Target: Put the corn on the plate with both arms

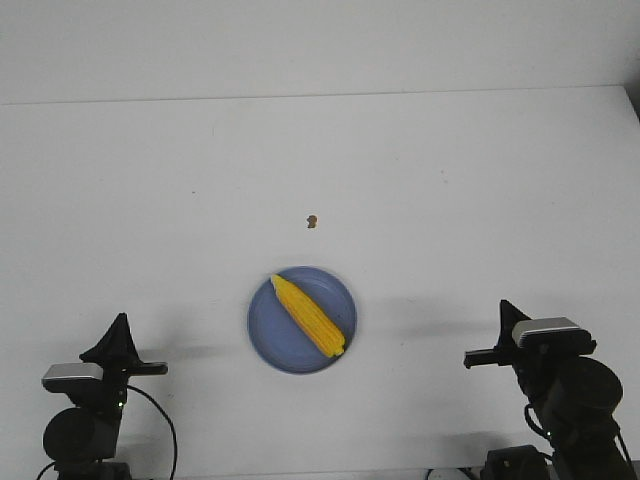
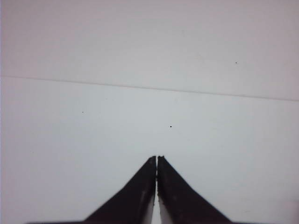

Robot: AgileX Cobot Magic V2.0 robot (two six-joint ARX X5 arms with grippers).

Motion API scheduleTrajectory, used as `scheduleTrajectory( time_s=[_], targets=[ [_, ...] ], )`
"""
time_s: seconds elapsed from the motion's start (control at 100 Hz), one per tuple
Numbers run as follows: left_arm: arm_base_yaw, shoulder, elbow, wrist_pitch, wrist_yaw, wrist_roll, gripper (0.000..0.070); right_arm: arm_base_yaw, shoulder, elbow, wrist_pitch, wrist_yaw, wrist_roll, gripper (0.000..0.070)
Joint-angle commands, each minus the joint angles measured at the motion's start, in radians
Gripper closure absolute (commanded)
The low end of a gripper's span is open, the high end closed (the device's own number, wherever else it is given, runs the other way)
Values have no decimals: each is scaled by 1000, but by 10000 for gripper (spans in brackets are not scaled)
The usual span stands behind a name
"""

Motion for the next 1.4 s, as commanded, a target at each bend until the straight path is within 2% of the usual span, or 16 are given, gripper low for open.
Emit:
scheduleTrajectory(
  time_s=[0.0, 0.44, 0.58, 0.94, 1.18, 1.39],
  targets=[
    [1, -1, -20, 10, -2, 15, 688, 1, 2, 8, 11, 3, 6, 699],
    [1, -1, -20, 10, -2, 15, 688, 0, -10, 8, 14, 3, 6, 699],
    [1, -1, -20, 10, -2, 15, 688, 0, -60, 2, 35, 5, -30, 699],
    [1, -1, -20, 10, -2, 15, 688, -7, -246, -188, 278, 31, -39, 699],
    [1, -1, -20, 10, -2, 15, 688, -39, -350, -309, 374, 31, -38, 699],
    [1, -1, -20, 10, -2, 15, 688, -60, -349, -385, 462, 30, -28, 699]
  ],
)
